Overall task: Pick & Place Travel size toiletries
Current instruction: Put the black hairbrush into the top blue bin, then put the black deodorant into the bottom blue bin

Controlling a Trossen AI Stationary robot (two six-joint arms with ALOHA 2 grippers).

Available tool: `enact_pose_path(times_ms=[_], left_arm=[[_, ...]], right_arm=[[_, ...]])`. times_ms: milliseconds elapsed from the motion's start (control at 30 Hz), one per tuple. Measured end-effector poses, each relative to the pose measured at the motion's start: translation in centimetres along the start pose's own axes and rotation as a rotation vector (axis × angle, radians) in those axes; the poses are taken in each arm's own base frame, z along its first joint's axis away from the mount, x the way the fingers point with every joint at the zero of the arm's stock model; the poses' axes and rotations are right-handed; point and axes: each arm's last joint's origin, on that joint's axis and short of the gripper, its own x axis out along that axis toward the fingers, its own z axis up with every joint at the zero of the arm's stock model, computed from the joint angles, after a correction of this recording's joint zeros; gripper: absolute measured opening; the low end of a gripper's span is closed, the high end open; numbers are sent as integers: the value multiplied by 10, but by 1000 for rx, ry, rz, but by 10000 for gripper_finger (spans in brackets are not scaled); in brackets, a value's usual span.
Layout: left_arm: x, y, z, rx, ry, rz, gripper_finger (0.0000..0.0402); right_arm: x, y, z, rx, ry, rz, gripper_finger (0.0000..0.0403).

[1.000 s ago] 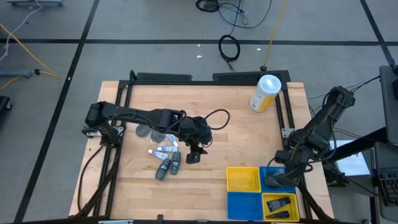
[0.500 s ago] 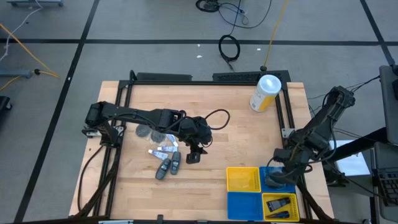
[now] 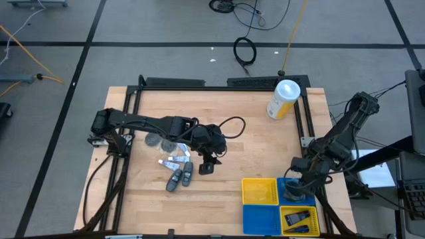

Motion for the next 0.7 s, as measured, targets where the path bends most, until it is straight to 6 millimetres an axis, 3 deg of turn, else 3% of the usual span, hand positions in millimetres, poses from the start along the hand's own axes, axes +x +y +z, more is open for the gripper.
enact_pose_path(times_ms=[167, 367, 700], left_arm=[[0, 0, 0, -1, 1, 1, 186], [0, 0, 0, 3, 1, 1, 186], [0, 1, -3, -16, 33, 28, 186]], right_arm=[[-1, -9, -3, 49, 66, -92, 187], [0, -8, -3, -6, 58, -74, 175], [-1, -4, 7, -45, -169, -65, 160]])
